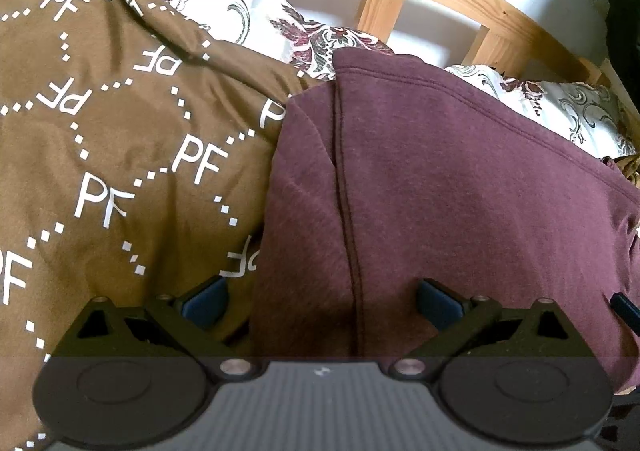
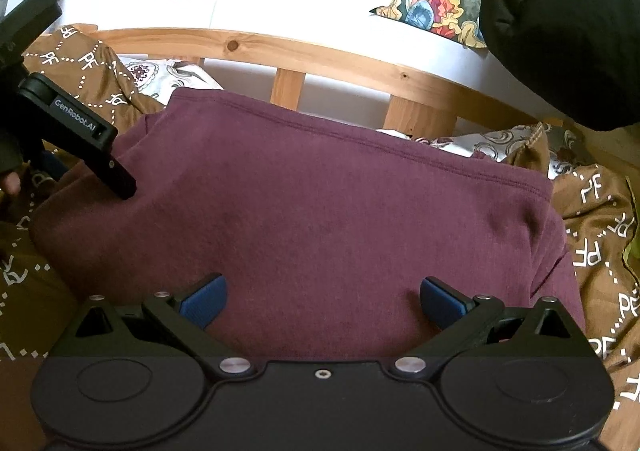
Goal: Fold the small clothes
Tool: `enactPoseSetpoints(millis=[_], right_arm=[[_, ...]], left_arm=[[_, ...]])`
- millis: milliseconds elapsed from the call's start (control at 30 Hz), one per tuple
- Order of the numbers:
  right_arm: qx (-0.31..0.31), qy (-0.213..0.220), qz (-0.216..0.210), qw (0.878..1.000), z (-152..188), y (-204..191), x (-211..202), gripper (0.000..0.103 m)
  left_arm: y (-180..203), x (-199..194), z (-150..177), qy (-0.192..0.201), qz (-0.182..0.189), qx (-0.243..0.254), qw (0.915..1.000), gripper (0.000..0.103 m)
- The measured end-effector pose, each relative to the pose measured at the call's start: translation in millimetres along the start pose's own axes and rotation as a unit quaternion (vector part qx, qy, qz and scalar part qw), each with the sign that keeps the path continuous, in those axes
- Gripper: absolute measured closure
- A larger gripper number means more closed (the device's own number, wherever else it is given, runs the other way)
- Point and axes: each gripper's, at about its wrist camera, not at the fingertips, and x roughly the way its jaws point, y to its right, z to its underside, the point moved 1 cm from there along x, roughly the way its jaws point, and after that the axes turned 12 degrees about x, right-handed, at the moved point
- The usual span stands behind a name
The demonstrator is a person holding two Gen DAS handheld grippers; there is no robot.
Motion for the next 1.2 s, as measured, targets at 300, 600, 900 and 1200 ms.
enactPoseSetpoints(millis=[300, 600, 900, 1200], right_arm=[[0.002, -0.002, -0.003, 1.000, 1, 0, -1, 0.001], [0.007, -0.008, -0.010, 1.000, -3, 5, -1, 0.001], [-0.021, 0.011, -0.005, 1.000, -12, 11, -18, 0.001], [0.003, 0.061, 0.053, 0.997, -46, 61, -36, 0.001]], left_arm=[[-5, -9, 1, 0.008, 0.020, -0.015, 0.9996, 0.018], [15, -24, -5, -0.001, -0.005, 0.033, 0.9994, 0.067], [43, -65, -20, 0.056, 0.012, 0.061, 0.9965, 0.088], [130, -95, -56, 0.097, 0.053, 0.122, 0.9864, 0.089]])
